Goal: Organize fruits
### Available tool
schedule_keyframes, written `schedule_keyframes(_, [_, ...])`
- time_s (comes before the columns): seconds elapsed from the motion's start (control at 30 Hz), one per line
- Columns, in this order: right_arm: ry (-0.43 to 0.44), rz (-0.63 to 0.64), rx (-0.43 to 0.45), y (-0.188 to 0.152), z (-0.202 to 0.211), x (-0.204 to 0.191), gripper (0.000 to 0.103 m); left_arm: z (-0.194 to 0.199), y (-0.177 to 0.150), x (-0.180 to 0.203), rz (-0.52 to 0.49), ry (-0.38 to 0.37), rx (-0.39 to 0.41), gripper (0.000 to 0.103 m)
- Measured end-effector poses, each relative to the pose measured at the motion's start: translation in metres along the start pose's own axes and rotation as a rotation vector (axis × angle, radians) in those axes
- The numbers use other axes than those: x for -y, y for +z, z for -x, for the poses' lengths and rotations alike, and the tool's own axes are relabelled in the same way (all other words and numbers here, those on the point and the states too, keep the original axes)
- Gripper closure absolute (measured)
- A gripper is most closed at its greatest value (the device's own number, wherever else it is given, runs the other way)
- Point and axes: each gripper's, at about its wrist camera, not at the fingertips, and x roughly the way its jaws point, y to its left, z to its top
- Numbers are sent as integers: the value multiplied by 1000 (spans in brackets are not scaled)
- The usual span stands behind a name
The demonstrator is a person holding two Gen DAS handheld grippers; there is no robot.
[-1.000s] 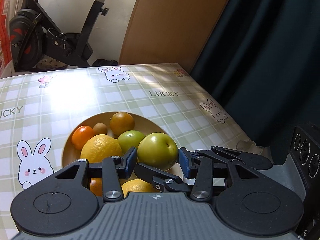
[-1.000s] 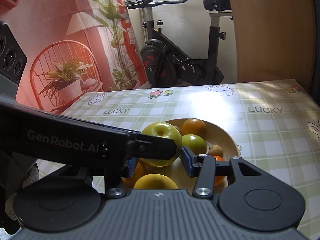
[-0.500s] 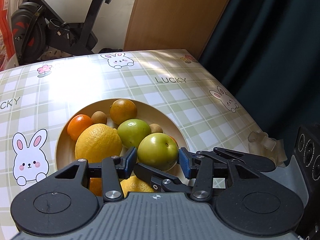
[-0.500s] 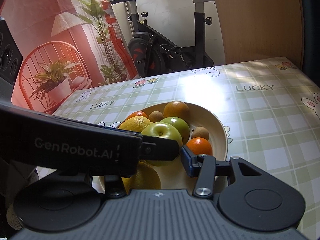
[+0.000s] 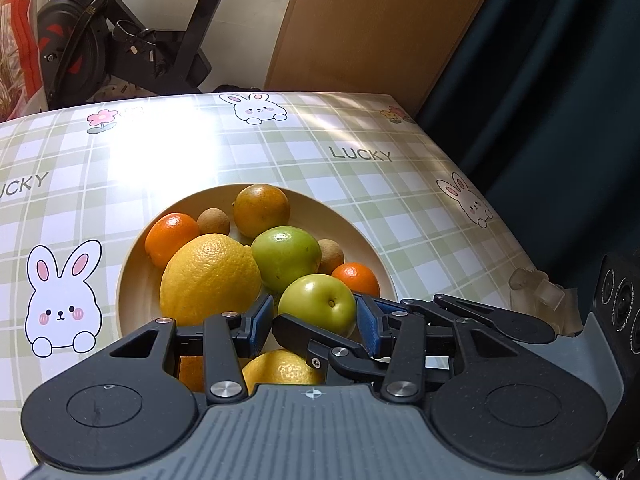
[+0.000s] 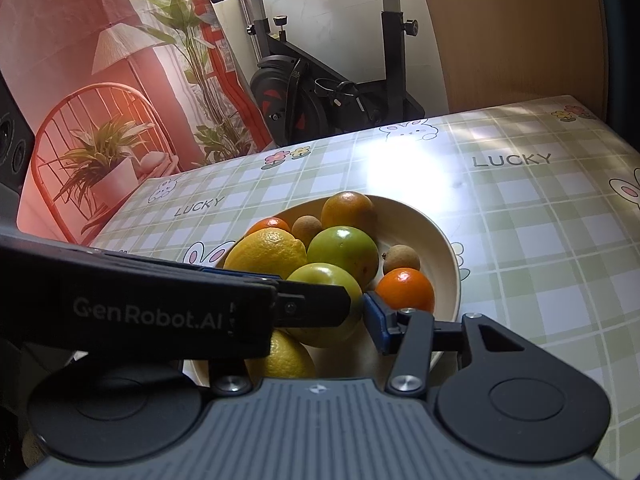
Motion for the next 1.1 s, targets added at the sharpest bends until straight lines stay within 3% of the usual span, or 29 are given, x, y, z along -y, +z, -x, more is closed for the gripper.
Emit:
schedule_keyframes(0.37, [-10,3,-5,1,-2,0,51,6,0,-2,14,1,14,55])
schedule_keyframes(0.5, [-39,29,-4,1,-1,-2,50,21,1,-4,38,10,56,53])
schedule_keyframes(0.67, [-49,52,-3,1,4,-4,49,47,0,-2,37,54,136,36])
schedule_keyframes(0.93, [-72,83,26,6,19,-9,31,94,1,-2,46,120,272,20])
schedule_keyframes(1.1, [-79,100,59,11,35,-14,13,124,0,5,24,178,345,7])
